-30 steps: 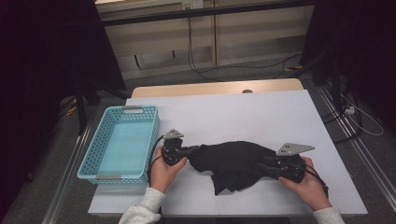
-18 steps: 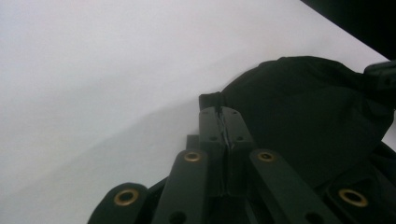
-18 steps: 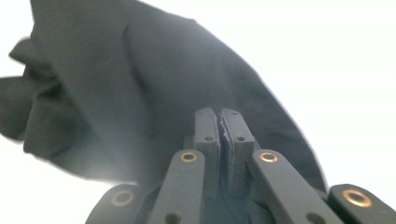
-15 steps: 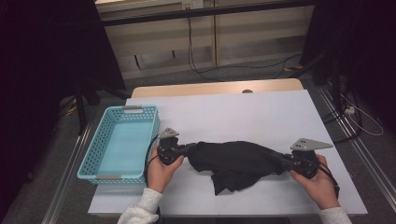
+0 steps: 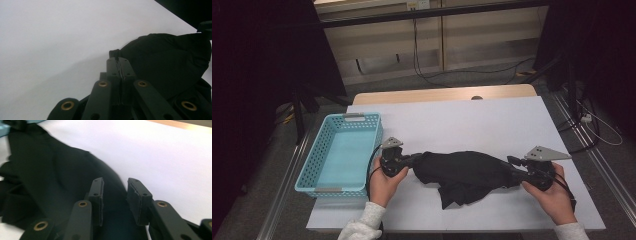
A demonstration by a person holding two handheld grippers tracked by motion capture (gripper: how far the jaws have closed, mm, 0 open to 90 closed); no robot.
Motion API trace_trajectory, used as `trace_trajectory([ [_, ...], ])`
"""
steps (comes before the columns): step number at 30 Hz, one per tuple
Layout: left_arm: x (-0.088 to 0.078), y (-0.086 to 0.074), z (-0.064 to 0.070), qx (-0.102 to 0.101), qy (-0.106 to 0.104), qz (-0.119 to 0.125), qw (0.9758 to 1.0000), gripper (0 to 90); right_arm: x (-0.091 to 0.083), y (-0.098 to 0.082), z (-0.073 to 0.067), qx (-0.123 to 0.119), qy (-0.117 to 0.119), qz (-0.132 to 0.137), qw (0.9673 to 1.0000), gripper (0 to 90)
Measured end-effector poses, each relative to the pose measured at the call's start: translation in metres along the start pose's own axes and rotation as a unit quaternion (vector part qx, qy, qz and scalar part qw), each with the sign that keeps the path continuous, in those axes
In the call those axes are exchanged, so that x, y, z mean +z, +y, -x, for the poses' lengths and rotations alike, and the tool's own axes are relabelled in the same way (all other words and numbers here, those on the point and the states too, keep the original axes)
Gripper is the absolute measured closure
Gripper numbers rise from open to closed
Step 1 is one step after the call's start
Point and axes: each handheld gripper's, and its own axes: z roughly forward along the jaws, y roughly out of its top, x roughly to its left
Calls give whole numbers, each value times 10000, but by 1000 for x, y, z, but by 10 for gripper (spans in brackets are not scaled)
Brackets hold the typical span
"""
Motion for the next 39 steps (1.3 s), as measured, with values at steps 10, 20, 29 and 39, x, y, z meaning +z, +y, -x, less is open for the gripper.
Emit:
trace_trajectory([
  [10,0,0,0,13,5,-30,10000,885,28,-8,-27,-582,639,-790,9931,639],
  [20,1,-2,0,25,21,-46,10000,884,31,-15,-19,-532,620,-1047,9911,900],
  [29,-2,-2,-1,-28,1,-16,10000,885,5,-5,-9,-266,528,-528,9969,900],
  [39,-1,-3,-1,-30,6,-51,10000,884,29,-18,-15,-550,512,-1034,9918,658],
])
